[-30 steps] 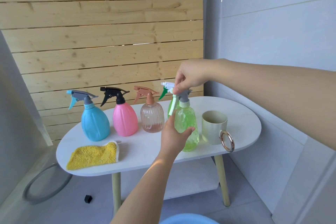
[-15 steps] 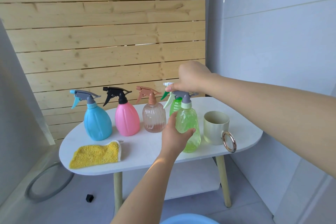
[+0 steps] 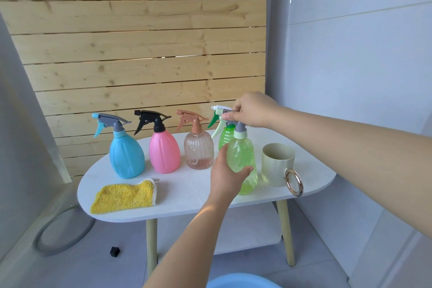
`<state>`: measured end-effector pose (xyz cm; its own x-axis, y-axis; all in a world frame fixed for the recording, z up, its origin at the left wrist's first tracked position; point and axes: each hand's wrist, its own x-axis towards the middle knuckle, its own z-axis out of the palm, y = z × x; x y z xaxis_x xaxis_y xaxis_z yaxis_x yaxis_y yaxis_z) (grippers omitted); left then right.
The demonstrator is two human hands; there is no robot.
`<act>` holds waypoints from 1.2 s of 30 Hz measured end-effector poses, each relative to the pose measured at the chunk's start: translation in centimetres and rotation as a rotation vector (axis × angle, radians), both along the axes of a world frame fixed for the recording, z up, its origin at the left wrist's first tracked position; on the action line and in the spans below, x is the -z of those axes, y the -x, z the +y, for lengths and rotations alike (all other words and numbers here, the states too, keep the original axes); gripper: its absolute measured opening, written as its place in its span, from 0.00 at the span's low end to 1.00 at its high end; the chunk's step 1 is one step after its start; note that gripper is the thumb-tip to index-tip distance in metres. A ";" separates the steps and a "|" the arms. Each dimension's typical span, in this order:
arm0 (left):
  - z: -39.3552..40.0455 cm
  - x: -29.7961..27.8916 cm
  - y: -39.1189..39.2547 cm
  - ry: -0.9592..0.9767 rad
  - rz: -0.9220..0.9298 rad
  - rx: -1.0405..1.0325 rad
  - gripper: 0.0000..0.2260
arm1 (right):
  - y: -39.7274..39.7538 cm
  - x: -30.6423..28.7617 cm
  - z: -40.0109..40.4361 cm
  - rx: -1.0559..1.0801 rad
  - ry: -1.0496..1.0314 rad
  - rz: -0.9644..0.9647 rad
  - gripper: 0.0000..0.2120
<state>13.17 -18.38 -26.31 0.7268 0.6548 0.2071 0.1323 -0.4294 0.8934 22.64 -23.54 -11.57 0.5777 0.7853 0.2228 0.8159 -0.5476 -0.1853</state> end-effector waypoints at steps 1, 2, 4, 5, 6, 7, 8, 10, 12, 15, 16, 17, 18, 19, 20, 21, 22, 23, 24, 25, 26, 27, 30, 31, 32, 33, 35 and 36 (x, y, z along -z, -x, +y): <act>0.1 -0.1 0.0 0.000 0.011 0.012 0.38 | -0.4 0.4 -0.5 -0.021 -0.018 0.051 0.22; 0.1 -0.1 0.0 0.004 0.022 0.023 0.39 | -0.8 0.7 -0.9 -0.033 -0.032 0.094 0.18; 0.2 -0.2 0.1 0.024 0.039 0.037 0.39 | -1.2 1.4 -1.6 -0.038 -0.060 0.167 0.15; 0.2 -0.2 0.1 0.035 0.049 0.041 0.39 | -1.3 1.7 -1.9 -0.040 -0.089 0.223 0.13; 0.2 -0.2 0.1 0.053 0.058 0.039 0.39 | -1.3 2.0 -2.0 -0.046 -0.130 0.293 0.12; 0.1 -0.2 0.1 0.072 0.063 0.031 0.39 | -1.3 2.3 -2.0 -0.055 -0.178 0.366 0.12; 0.2 -0.4 0.1 0.089 0.063 0.017 0.39 | -1.3 2.4 -2.0 -0.063 -0.221 0.420 0.12; 0.2 -0.9 0.0 0.117 0.064 -0.001 0.39 | -1.3 2.4 -2.1 -0.069 -0.266 0.444 0.12; 0.2 -2.0 -0.2 0.123 0.075 -0.004 0.39 | -1.5 1.9 -2.4 -0.060 -0.318 0.455 0.09; -0.1 -4.7 -1.2 0.024 0.056 -0.006 0.37 | -2.3 -0.3 -3.5 -0.036 -0.464 0.487 0.07; -0.3 -5.8 -1.8 -0.020 0.045 0.000 0.37 | -2.7 -1.3 -3.8 -0.029 -0.496 0.477 0.07; -0.3 -6.8 -2.5 -0.051 0.040 0.003 0.36 | -3.2 -2.2 -4.0 -0.024 -0.520 0.464 0.06; -0.3 -7.6 -3.0 -0.081 0.037 0.002 0.36 | -3.5 -3.0 -4.1 -0.019 -0.544 0.453 0.05; -0.6 -8.6 -4.0 -0.115 0.035 0.004 0.36 | -4.3 -4.0 -4.4 -0.012 -0.568 0.430 0.04; -0.7 -9.4 -4.7 -0.147 0.035 0.001 0.36 | -4.9 -4.7 -4.4 -0.006 -0.583 0.409 0.03; -0.8 -10.1 -5.4 -0.175 0.032 0.001 0.36 | -5.4 -5.3 -4.5 0.002 -0.593 0.390 0.02; -1.0 -10.8 -6.3 -0.192 0.027 0.003 0.36 | -6.1 -5.9 -4.5 0.010 -0.599 0.375 0.02; -1.2 -11.2 -7.3 -0.196 0.026 0.005 0.36 | -6.8 -6.2 -4.6 0.016 -0.601 0.366 0.02; -1.3 -11.5 -8.0 -0.195 0.028 0.000 0.36 | -7.3 -6.4 -4.6 0.023 -0.603 0.366 0.03; -1.6 -11.6 -9.3 -0.184 0.027 -0.004 0.36 | -8.2 -6.2 -4.6 0.034 -0.603 0.365 0.03; -1.7 -11.4 -9.9 -0.170 0.027 -0.020 0.36 | -8.5 -5.9 -4.4 0.038 -0.600 0.370 0.03; -1.7 -11.0 -10.7 -0.150 0.032 -0.035 0.36 | -9.0 -5.3 -4.2 0.046 -0.589 0.372 0.03; -1.6 -8.7 -12.4 -0.094 0.058 -0.067 0.35 | -10.7 -2.4 -3.2 0.073 -0.536 0.374 0.04; -1.5 -7.6 -13.1 -0.085 0.075 -0.068 0.35 | -11.5 -1.2 -3.0 0.081 -0.523 0.387 0.04; -1.3 -6.8 -13.5 -0.085 0.093 -0.070 0.35 | -12.1 -0.2 -2.7 0.087 -0.522 0.400 0.04; -1.1 -6.2 -13.7 -0.089 0.111 -0.071 0.35 | -12.6 0.5 -2.6 0.094 -0.520 0.416 0.03; -0.7 -5.0 -14.5 -0.075 0.136 -0.075 0.34 | -13.6 2.0 -2.2 0.100 -0.517 0.453 0.03; -0.5 -4.6 -14.8 -0.057 0.142 -0.077 0.34 | -14.0 2.6 -2.0 0.100 -0.518 0.468 0.03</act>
